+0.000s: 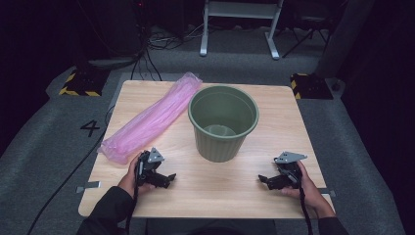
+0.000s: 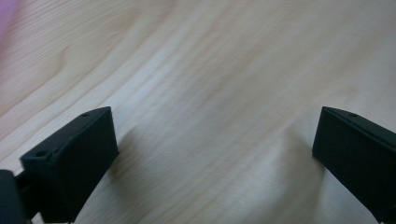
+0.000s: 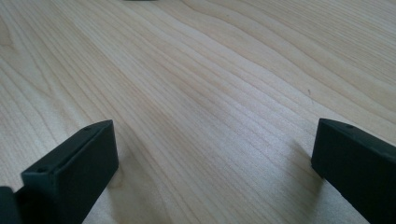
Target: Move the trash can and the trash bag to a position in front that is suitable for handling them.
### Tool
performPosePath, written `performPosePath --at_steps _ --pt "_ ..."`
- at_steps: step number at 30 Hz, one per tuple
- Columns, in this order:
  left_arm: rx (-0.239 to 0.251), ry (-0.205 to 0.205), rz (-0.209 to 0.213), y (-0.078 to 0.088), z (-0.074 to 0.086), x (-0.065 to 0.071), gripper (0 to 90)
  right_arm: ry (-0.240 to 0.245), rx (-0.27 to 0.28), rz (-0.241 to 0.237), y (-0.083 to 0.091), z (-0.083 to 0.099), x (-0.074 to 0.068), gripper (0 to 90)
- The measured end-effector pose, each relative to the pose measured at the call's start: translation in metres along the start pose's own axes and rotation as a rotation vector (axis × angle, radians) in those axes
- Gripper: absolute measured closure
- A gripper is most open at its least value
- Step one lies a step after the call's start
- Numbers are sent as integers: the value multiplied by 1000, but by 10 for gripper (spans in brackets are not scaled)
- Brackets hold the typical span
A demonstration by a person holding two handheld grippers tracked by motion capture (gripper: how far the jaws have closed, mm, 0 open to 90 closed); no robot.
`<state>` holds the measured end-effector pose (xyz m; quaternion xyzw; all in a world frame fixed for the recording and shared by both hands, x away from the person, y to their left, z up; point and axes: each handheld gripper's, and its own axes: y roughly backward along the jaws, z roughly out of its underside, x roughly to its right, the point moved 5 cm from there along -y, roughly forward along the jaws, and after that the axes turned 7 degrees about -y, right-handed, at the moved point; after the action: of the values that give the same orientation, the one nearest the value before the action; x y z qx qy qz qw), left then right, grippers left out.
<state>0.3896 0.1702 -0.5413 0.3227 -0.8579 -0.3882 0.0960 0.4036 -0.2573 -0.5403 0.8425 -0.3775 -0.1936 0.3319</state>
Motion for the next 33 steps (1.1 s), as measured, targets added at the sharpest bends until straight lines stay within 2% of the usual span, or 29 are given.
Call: performPosePath --at_steps 6,9,10,12,14,16,17,18,19,20,22,23,25,29,30,31,33 --pt "0 -15 29 4 4 4 2 14 0 -18 1 0 1 29" --pt "1 -29 36 7 7 5 2 13 13 -24 2 -1 1 102" --pt "4 -27 38 8 8 6 2 0 27 -14 3 -1 3 159" --pt "2 -30 42 10 11 7 3 -1 26 -7 4 -2 3 167" --pt "3 -31 41 12 12 7 3 14 24 -19 4 -3 1 220" --pt "3 -28 38 14 14 7 4 14 24 -34 4 -3 -1 221" --pt "5 -29 38 15 16 7 4 36 16 -45 4 -4 -4 219" --pt "4 -28 39 16 16 8 4 68 9 -35 5 -6 -9 218" --pt "3 -25 40 16 17 8 5 79 14 -33 6 -8 -12 219" --pt "3 -35 43 17 18 7 4 92 34 -60 9 -15 -19 225" --pt "3 -34 44 17 18 7 5 98 41 -61 10 -17 -21 228" --pt "3 -35 45 17 18 7 5 111 73 -77 16 -27 -27 230" --pt "5 -40 50 17 18 7 5 121 102 -98 22 -36 -32 232" --pt "6 -42 52 18 19 8 5 157 150 -118 35 -56 -43 230" --pt "6 -42 52 18 19 8 5 157 150 -118 35 -56 -43 230" --pt "7 -41 52 18 19 8 5 164 177 -126 41 -69 -47 233" --pt "7 -34 56 18 20 9 5 165 188 -131 43 -73 -49 236"
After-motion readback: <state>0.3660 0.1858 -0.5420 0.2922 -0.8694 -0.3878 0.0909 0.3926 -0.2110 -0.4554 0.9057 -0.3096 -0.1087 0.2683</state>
